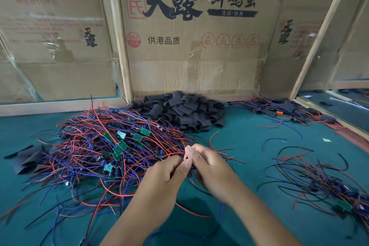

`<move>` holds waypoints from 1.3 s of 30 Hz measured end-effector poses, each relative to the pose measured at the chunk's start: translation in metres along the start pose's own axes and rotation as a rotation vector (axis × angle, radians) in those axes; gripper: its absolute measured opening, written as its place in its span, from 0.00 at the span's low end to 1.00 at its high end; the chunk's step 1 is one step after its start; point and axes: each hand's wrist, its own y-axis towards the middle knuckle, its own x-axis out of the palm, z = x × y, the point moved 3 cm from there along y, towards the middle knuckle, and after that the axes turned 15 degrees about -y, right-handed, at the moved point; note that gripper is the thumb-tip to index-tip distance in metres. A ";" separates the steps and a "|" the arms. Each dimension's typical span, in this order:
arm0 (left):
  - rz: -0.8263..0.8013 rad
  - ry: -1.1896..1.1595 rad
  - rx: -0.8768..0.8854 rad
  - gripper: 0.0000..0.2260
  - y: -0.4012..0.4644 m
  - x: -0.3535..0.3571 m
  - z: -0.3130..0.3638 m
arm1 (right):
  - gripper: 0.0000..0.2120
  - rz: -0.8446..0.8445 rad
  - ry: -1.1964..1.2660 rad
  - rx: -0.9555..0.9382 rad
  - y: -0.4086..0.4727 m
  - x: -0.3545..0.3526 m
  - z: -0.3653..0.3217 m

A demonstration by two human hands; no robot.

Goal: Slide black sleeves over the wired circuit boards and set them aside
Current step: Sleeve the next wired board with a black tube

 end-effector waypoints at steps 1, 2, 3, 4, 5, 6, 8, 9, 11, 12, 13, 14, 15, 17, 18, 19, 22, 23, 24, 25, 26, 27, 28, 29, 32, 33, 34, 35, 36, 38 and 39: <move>-0.003 -0.007 0.007 0.17 0.001 -0.001 -0.001 | 0.24 0.013 -0.009 0.004 0.001 -0.001 0.001; -0.002 0.001 0.018 0.15 0.002 -0.003 -0.003 | 0.25 0.034 0.004 0.022 0.001 -0.003 0.002; 0.003 0.009 0.021 0.14 0.002 -0.005 -0.002 | 0.26 0.066 0.045 0.064 0.002 -0.006 0.004; 0.018 -0.002 0.022 0.14 0.002 -0.009 -0.003 | 0.26 0.098 0.102 0.118 0.003 -0.011 0.008; 0.032 -0.033 0.014 0.15 0.002 -0.012 -0.003 | 0.26 0.128 0.166 0.163 0.003 -0.017 0.012; 0.044 -0.069 0.007 0.16 0.002 -0.016 -0.002 | 0.25 0.151 0.225 0.189 0.003 -0.023 0.016; 0.051 -0.149 -0.027 0.18 0.001 -0.021 -0.003 | 0.23 0.159 0.323 0.188 0.004 -0.031 0.021; 0.049 -0.189 -0.050 0.19 0.002 -0.022 -0.003 | 0.23 0.143 0.371 0.173 0.004 -0.032 0.023; 0.045 -0.260 -0.087 0.19 0.002 -0.023 -0.006 | 0.23 0.072 0.459 0.159 0.003 -0.031 0.023; 0.044 -0.280 -0.100 0.19 0.002 -0.024 -0.006 | 0.24 0.022 0.489 0.168 0.003 -0.029 0.022; 0.042 -0.291 -0.109 0.19 0.002 -0.023 -0.007 | 0.25 -0.031 0.507 0.191 0.002 -0.025 0.021; 0.040 -0.297 -0.112 0.19 0.002 -0.023 -0.007 | 0.26 -0.079 0.519 0.222 0.002 -0.022 0.021; 0.038 -0.301 -0.110 0.19 0.003 -0.023 -0.007 | 0.28 -0.120 0.525 0.249 0.001 -0.019 0.021; 0.037 -0.305 -0.099 0.18 0.003 -0.023 -0.007 | 0.29 -0.167 0.526 0.282 0.001 -0.013 0.021; 0.038 -0.307 -0.097 0.18 0.003 -0.024 -0.007 | 0.29 -0.178 0.530 0.290 0.000 -0.012 0.021; 0.038 -0.310 -0.095 0.18 0.003 -0.023 -0.008 | 0.29 -0.186 0.543 0.297 0.001 -0.010 0.021; 0.034 -0.283 -0.091 0.17 0.004 -0.023 -0.010 | 0.29 -0.199 0.592 0.316 0.001 -0.008 0.019; 0.030 -0.270 -0.086 0.17 0.005 -0.023 -0.011 | 0.29 -0.206 0.598 0.317 0.000 -0.008 0.018; 0.025 -0.257 -0.079 0.16 0.005 -0.022 -0.012 | 0.29 -0.215 0.601 0.315 0.000 -0.008 0.017; 0.020 -0.245 -0.072 0.16 0.006 -0.022 -0.012 | 0.29 -0.223 0.602 0.311 -0.001 -0.008 0.016; 0.017 -0.234 -0.067 0.16 0.006 -0.022 -0.012 | 0.30 -0.229 0.604 0.307 -0.001 -0.008 0.015; 0.014 -0.224 -0.063 0.16 0.006 -0.022 -0.012 | 0.30 -0.235 0.607 0.305 -0.001 -0.008 0.014; 0.012 -0.217 -0.061 0.16 0.006 -0.022 -0.012 | 0.30 -0.239 0.610 0.307 -0.001 -0.008 0.014; 0.009 -0.215 -0.060 0.16 0.006 -0.022 -0.012 | 0.30 -0.243 0.611 0.310 -0.001 -0.008 0.014; -0.002 -0.225 -0.057 0.16 0.006 -0.023 -0.013 | 0.31 -0.243 0.604 0.317 -0.001 -0.008 0.015; -0.004 -0.224 -0.057 0.16 0.006 -0.023 -0.013 | 0.31 -0.241 0.599 0.316 -0.001 -0.008 0.015; -0.004 -0.225 -0.058 0.16 0.006 -0.024 -0.013 | 0.31 -0.236 0.594 0.315 -0.001 -0.008 0.016; -0.003 -0.230 -0.058 0.16 0.007 -0.024 -0.014 | 0.31 -0.232 0.591 0.313 -0.001 -0.008 0.016; -0.001 -0.237 -0.059 0.16 0.007 -0.026 -0.014 | 0.31 -0.228 0.590 0.312 -0.001 -0.008 0.017; 0.005 -0.238 -0.057 0.16 0.007 -0.028 -0.015 | 0.31 -0.226 0.588 0.308 -0.001 -0.009 0.018; 0.006 -0.232 -0.056 0.16 0.007 -0.029 -0.015 | 0.30 -0.227 0.582 0.308 -0.001 -0.009 0.018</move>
